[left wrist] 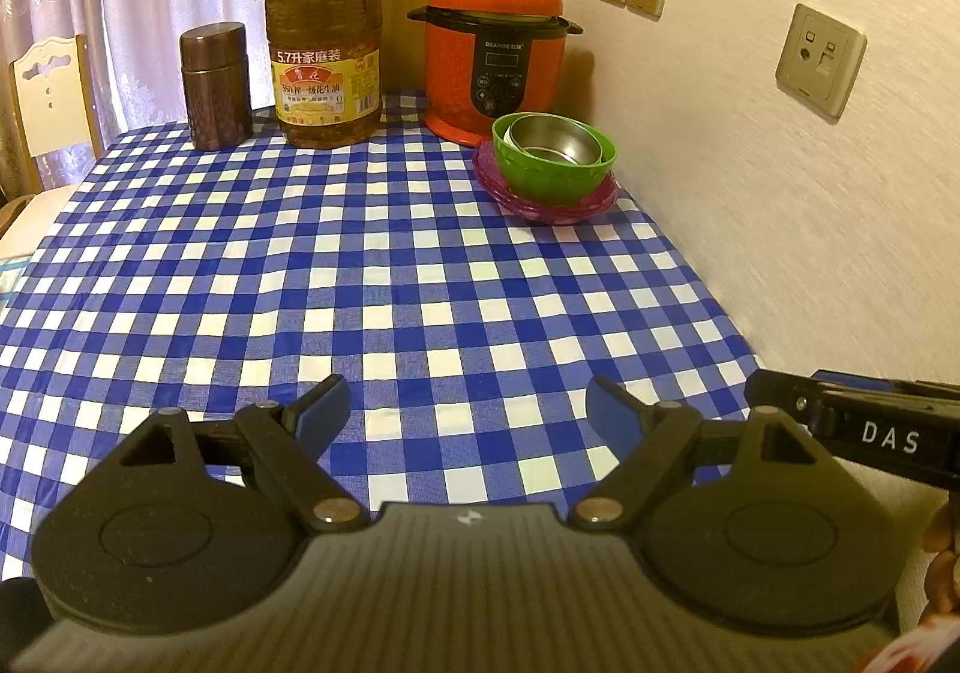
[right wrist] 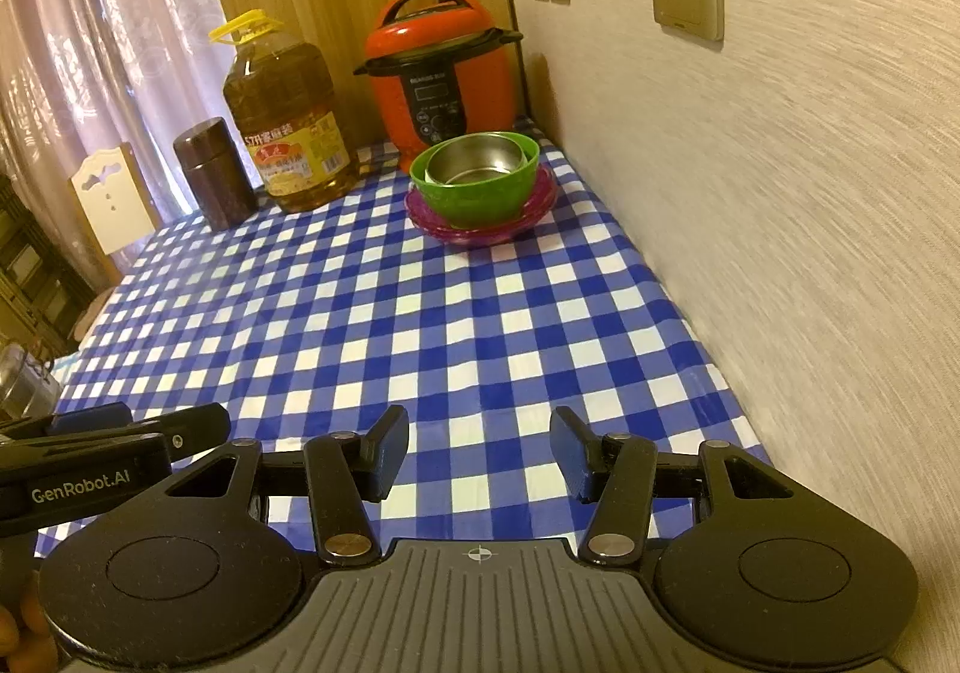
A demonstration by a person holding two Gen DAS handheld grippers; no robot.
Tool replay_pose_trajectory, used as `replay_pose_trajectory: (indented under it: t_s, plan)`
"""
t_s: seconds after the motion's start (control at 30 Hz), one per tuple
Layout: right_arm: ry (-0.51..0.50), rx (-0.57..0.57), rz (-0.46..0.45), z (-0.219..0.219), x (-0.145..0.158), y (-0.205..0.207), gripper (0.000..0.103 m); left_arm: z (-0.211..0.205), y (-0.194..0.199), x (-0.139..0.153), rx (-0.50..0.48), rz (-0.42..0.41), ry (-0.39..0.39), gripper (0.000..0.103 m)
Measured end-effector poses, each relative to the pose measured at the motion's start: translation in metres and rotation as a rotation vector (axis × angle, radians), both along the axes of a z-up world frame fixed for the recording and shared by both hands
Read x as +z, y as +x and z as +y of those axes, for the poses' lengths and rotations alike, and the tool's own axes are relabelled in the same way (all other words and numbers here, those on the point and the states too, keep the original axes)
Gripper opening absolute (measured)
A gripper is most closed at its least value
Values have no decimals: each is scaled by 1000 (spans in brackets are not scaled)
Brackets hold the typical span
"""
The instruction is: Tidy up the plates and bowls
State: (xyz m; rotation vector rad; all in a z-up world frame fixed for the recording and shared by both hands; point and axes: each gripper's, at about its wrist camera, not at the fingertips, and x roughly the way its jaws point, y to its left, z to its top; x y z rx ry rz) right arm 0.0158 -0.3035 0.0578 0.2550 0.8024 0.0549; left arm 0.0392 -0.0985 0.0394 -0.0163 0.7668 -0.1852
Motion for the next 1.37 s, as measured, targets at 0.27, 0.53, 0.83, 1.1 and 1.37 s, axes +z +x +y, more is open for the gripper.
replay_pose_trajectory:
  t_s: [0.27, 0.53, 0.83, 1.1, 1.37]
  plan:
    - [-1, 1, 0, 0, -1, 0, 52, 0, 0, 0, 1, -2, 1, 84]
    - [-2, 1, 0, 1, -1, 0, 52, 0, 0, 0, 3, -1, -1, 84]
    - [-1, 2, 1, 1, -2, 0, 52, 0, 0, 0, 1, -2, -1, 84]
    - [-1, 1, 1, 2, -2, 0, 53, 2, 0, 0, 1, -3, -4, 84]
    - [-1, 3, -1, 2, -2, 0, 52, -5, 2, 3, 0, -14, -32, 84]
